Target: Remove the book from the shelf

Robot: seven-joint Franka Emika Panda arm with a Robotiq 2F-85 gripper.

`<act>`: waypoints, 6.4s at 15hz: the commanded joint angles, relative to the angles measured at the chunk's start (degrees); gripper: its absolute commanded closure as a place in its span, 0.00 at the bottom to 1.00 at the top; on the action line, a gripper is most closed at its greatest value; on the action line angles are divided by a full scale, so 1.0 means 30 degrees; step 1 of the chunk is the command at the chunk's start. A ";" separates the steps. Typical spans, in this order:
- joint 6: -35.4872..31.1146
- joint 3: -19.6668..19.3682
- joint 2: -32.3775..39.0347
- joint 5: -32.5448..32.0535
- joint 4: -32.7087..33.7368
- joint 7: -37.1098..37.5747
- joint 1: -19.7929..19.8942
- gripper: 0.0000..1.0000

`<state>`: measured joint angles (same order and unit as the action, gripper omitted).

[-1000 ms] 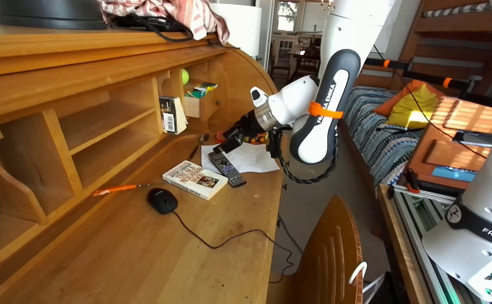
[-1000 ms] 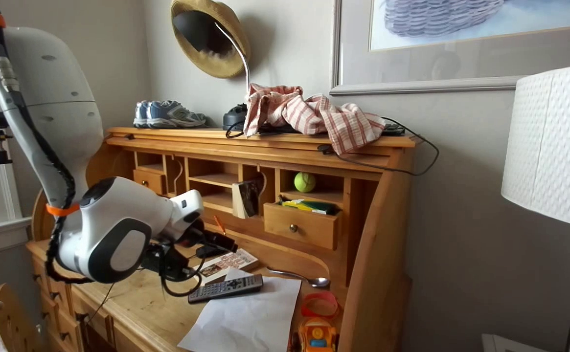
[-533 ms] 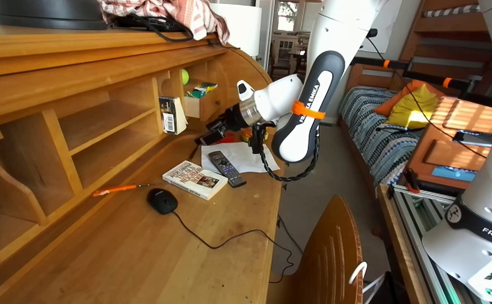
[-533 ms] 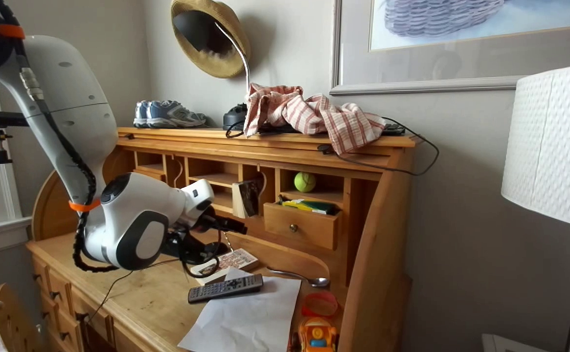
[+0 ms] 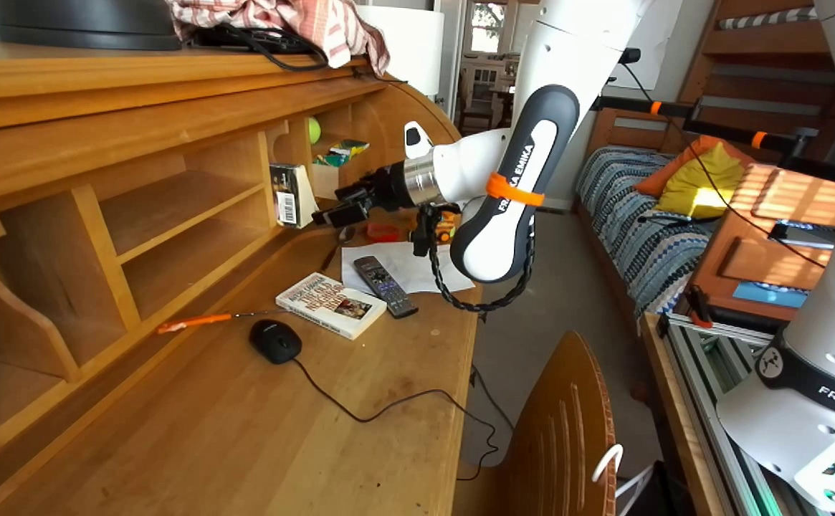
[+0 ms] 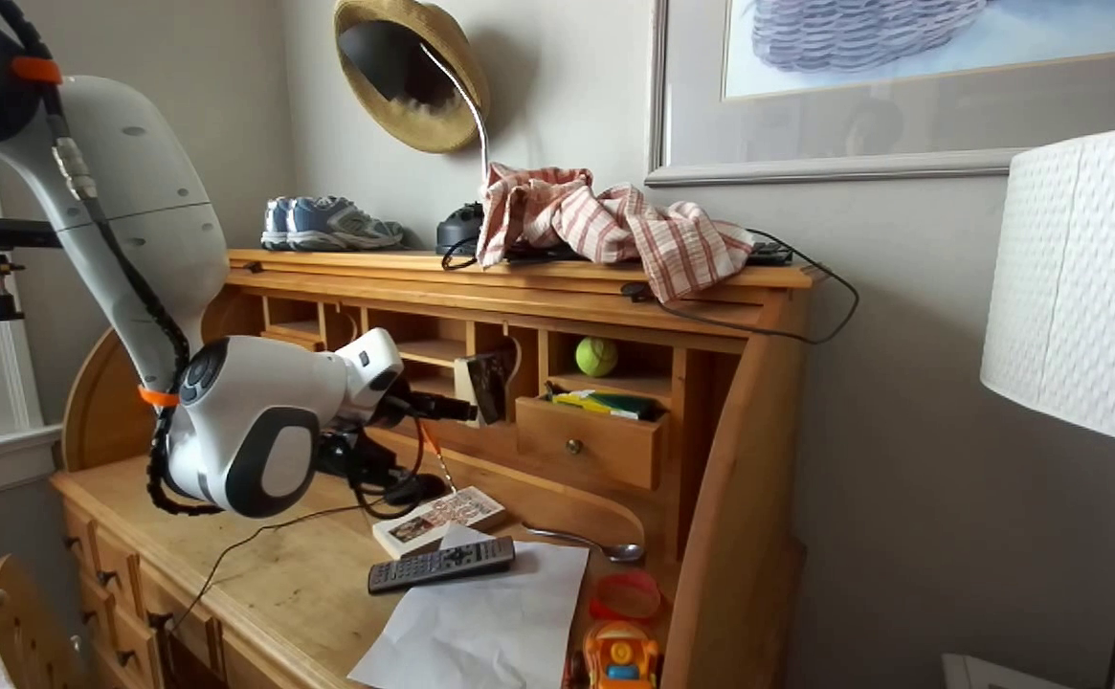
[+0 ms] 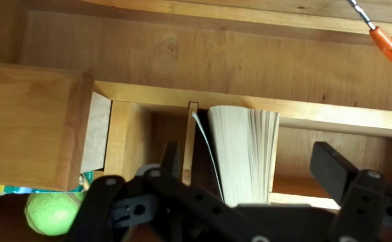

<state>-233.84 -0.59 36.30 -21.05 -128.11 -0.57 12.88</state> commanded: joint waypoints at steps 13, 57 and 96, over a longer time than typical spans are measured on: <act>0.0872 -0.0470 0.0723 0.1401 0.3052 -0.0349 -0.1339 0.12; 0.0881 -0.8212 -0.7042 1.9193 -0.9989 -1.2834 -1.1936 0.93; -0.2873 -2.0016 0.0036 3.2016 -0.1452 -3.4656 -3.5616 0.93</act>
<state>-241.55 -54.14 31.49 77.26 -133.61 -106.17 -88.63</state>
